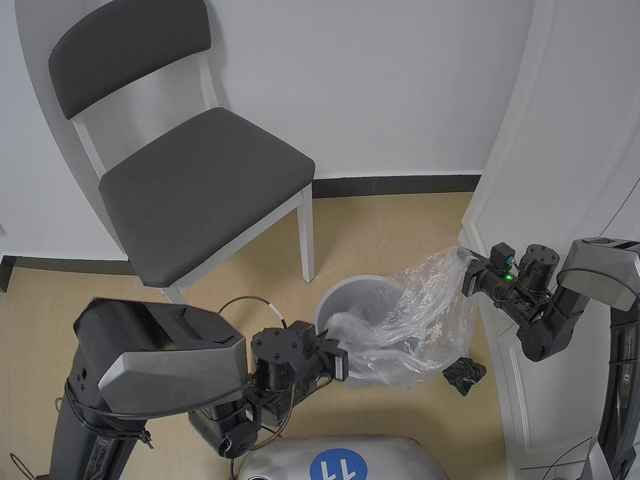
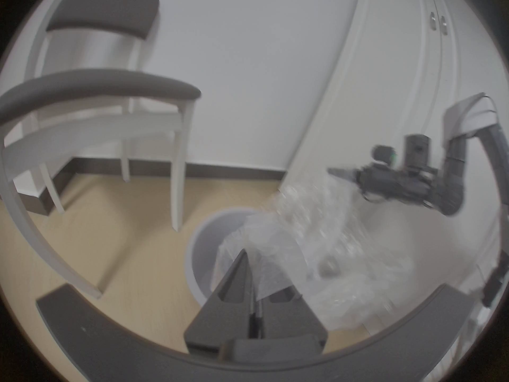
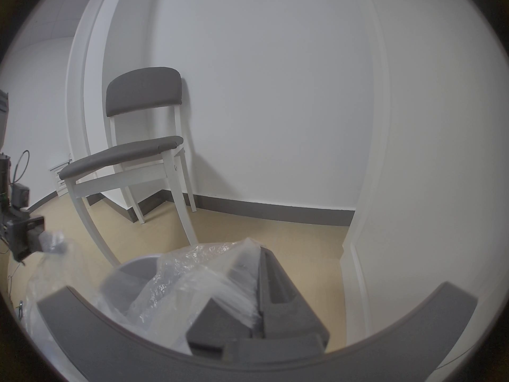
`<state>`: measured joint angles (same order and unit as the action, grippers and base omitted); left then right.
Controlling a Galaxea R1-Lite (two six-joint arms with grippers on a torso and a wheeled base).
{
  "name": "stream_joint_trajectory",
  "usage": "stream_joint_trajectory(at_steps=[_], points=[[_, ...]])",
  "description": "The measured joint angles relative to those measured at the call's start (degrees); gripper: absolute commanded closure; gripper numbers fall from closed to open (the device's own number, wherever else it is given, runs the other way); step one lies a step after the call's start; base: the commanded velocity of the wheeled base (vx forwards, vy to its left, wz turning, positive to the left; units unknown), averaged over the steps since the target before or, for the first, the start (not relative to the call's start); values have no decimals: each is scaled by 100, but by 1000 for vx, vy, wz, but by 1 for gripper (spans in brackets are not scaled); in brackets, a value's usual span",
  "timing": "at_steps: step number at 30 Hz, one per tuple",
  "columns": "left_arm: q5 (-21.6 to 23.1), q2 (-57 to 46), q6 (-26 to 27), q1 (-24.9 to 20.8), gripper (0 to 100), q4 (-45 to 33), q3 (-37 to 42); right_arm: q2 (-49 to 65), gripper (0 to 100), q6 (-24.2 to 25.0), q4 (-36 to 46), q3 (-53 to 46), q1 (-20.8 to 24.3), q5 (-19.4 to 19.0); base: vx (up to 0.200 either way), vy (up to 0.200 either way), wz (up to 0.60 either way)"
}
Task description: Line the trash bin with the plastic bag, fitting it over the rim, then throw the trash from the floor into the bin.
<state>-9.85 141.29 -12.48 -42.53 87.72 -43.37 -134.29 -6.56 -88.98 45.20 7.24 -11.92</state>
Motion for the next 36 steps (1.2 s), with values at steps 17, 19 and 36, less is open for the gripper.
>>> stream_joint_trajectory(at_steps=[17, 19, 36], points=[[729, -11, 661, 464, 100, 20, 678, -162, 100, 797, 2, 514, 177, 297, 0, 0, 0], [583, -2, 691, 491, 100, 27, 661, -66, 100, 916, 0, 535, 243, 323, 0, 0, 0], [397, -975, 1184, 478, 100, 46, 1623, 1075, 100, 1408, 0, -55, 552, 341, 0, 0, 0]])
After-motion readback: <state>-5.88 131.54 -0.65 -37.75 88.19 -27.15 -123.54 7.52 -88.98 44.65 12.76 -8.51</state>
